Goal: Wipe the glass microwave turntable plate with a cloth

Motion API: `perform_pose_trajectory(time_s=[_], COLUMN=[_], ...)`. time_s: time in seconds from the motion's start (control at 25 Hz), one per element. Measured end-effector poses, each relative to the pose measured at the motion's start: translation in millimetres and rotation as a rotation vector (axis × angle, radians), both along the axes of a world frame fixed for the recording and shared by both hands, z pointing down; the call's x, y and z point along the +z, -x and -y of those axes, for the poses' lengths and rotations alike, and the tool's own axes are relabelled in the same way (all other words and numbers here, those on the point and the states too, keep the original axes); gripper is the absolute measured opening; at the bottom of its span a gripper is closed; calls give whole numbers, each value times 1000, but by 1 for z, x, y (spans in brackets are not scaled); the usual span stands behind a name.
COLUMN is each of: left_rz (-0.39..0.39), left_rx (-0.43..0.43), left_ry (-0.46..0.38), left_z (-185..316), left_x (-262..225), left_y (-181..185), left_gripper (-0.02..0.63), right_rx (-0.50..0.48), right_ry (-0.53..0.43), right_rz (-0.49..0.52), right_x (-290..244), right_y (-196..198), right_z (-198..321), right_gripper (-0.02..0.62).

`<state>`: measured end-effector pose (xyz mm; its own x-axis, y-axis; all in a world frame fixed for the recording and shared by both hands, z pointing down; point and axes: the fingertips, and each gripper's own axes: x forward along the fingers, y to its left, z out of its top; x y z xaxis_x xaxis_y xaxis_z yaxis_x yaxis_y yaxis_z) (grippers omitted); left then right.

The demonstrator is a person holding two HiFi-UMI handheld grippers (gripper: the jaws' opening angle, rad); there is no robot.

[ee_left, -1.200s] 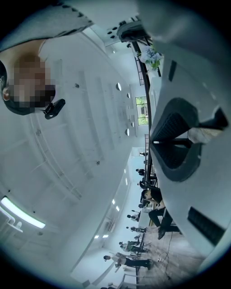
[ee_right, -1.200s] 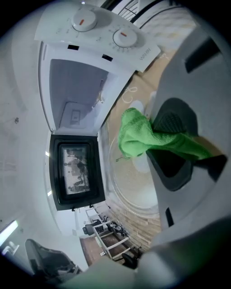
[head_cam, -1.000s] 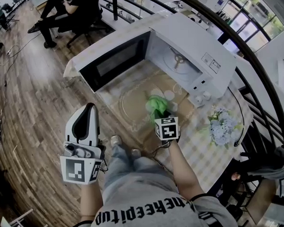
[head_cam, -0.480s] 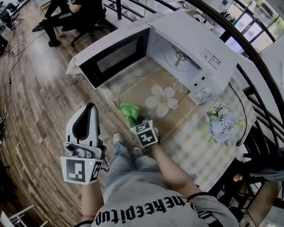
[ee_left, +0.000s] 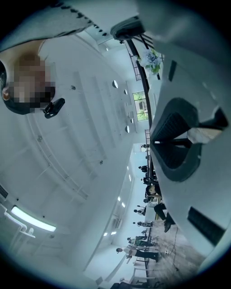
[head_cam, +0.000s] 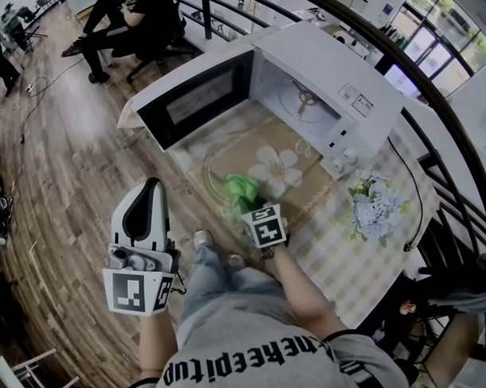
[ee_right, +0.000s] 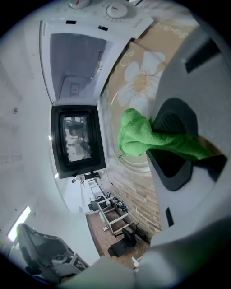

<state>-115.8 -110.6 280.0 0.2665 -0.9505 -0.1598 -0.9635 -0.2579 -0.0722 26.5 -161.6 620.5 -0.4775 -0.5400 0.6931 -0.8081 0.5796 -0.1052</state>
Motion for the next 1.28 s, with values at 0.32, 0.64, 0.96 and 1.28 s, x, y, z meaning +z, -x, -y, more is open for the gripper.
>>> perform_pose_trajectory(time_s=[0.32,0.64,0.96,1.28], left_rz=[9,10,4,-10], left_rx=[-14,-23,27,87], left_ry=[-10,-18,-34,-24], left_z=[-12,-21,-19,-30], left_x=[-5,-8,-17,-16], left_y=[-5,-3,-4,0], left_gripper=[15,15,15,15], right_rx=[110,184,210,253], right_ry=[-11,-19,-116,-268], right_rz=[-33,-61,-11,28], right_x=[3,2,-32,-90], right_y=[-53,-78,-73,-69], right_z=[11,15,6,-20], right_gripper=[81,81,81,81])
